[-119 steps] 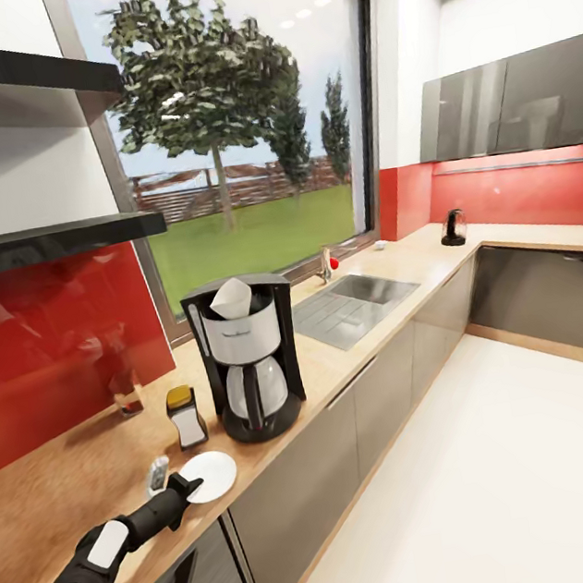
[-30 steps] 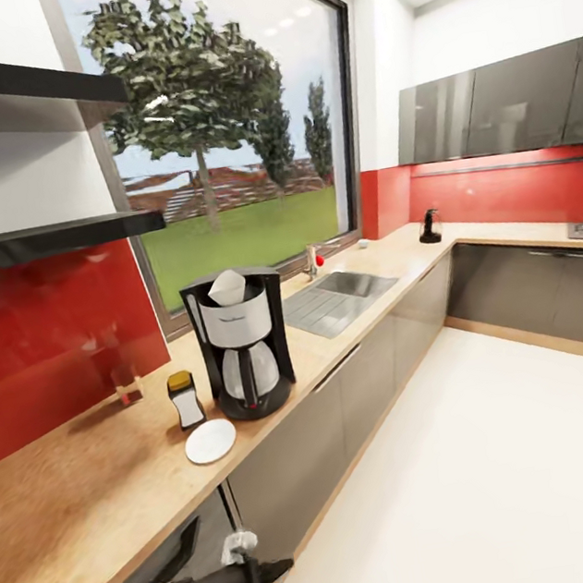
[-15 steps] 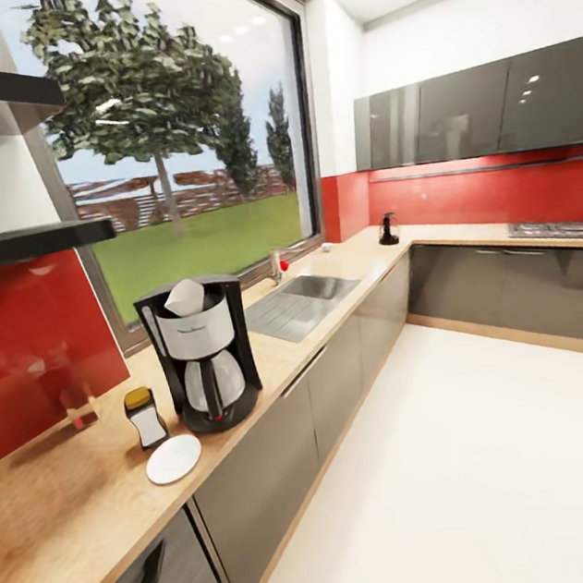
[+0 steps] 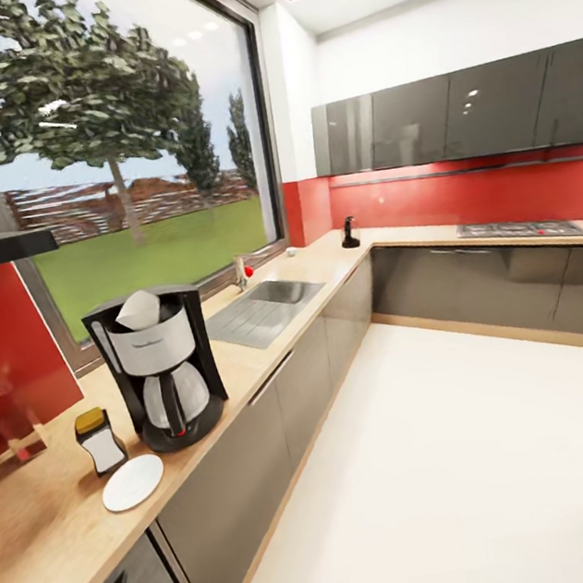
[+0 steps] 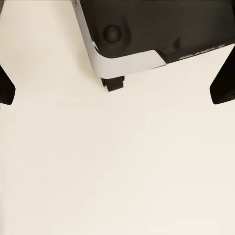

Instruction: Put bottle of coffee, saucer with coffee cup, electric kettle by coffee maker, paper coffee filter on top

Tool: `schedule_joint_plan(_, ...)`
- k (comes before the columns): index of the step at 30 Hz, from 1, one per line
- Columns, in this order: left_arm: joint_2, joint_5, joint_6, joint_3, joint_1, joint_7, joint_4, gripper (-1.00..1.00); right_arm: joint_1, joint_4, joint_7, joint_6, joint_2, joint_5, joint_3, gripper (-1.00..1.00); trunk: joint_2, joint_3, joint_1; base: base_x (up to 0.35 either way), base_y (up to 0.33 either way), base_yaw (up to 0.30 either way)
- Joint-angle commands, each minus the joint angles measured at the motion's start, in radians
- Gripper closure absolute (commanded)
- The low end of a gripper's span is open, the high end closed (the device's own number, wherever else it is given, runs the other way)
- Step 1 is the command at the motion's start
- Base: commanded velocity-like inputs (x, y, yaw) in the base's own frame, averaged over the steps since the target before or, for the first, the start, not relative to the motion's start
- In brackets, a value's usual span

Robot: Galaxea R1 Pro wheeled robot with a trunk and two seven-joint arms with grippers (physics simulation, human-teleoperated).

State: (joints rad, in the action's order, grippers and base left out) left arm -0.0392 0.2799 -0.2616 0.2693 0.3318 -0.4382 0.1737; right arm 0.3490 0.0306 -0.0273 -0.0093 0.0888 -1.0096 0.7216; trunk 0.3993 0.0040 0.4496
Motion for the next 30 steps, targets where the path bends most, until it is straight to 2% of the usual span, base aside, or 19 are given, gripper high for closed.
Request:
schedule_joint_plan(1,-0.001,0.01,-0.004,0.007,-0.002,0.001,-0.003,-1.0,0.0,0.001,-0.002,-0.001,0.0,-0.009,0.008,-1.0,0.001,0.0,0.0,0.0,0.0,-0.267)
schedule_joint_plan(12,-0.009,0.012,-0.004,0.004,-0.005,0.011,-0.004,-1.0,0.001,0.0,-0.002,-0.001,0.003,-0.009,0.009,-1.0,0.001,0.0,0.0,0.0,0.0,-0.267)
schedule_joint_plan(18,-0.007,0.008,-0.004,0.006,-0.005,0.09,-0.008,-1.0,0.0,-0.001,-0.003,0.0,0.002,-0.007,0.009,-1.0,0.001,0.0,0.0,0.0,0.0,-0.267)
schedule_joint_plan(30,-0.002,0.009,-0.003,0.004,-0.005,0.205,-0.008,-1.0,0.0,-0.001,-0.002,0.0,0.001,-0.006,0.01,-1.0,0.001,0.0,0.0,0.0,0.0,-0.267)
